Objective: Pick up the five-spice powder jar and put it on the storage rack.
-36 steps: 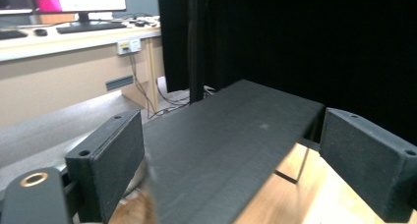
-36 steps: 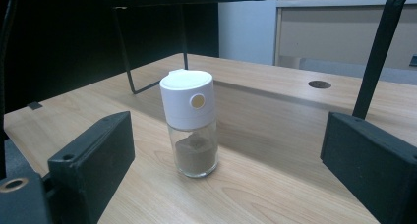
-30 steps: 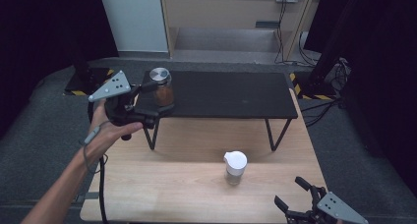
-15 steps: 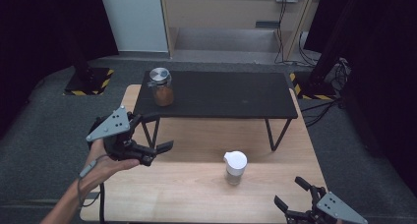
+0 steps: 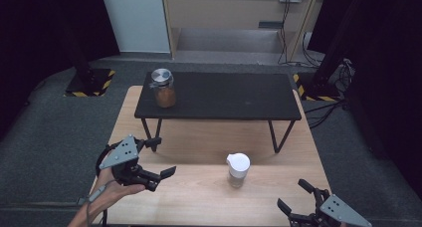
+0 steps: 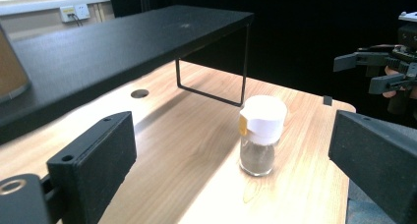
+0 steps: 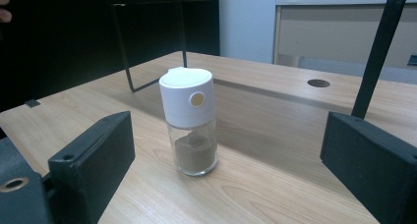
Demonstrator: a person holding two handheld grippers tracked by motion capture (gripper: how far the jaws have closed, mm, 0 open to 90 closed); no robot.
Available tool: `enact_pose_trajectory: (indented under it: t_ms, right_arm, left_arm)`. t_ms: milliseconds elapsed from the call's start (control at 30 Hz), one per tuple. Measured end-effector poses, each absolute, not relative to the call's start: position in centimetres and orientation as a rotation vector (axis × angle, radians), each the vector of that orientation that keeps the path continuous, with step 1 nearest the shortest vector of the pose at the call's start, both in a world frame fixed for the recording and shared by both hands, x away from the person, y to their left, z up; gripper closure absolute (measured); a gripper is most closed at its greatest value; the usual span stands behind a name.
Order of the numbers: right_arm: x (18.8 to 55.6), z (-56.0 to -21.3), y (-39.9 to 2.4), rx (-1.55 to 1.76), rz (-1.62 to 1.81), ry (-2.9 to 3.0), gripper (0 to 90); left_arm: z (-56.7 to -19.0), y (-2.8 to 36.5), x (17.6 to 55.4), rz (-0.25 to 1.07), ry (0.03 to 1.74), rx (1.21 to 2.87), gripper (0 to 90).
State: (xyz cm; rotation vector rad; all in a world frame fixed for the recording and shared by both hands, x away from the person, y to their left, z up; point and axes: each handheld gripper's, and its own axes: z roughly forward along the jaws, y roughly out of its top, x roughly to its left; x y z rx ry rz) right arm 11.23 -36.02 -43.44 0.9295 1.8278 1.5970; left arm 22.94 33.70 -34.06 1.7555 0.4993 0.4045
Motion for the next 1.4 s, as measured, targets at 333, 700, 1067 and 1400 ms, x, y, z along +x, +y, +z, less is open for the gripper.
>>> enact_pose_trajectory:
  t_ms: [333, 700, 1067, 1400]
  right_arm:
    - [11.2, -43.4, -36.0, 0.926, 1.595, 1.831, 6.6]
    - [11.3, -43.4, -36.0, 0.919, 1.595, 1.835, 6.7]
    - [11.3, -43.4, -36.0, 0.919, 1.596, 1.836, 6.7]
    - [11.3, -43.4, -36.0, 0.921, 1.595, 1.837, 6.7]
  left_arm:
    - [-36.8, 33.8, 21.9, 0.418, 0.563, 1.726, 1.4]
    - [-39.2, 34.8, 19.9, 0.454, 0.638, 1.666, 0.8]
    - [-40.4, 36.5, 17.9, 0.474, 0.671, 1.608, 0.3]
    - [-40.7, 38.6, 15.7, 0.505, 0.704, 1.588, 0.3]
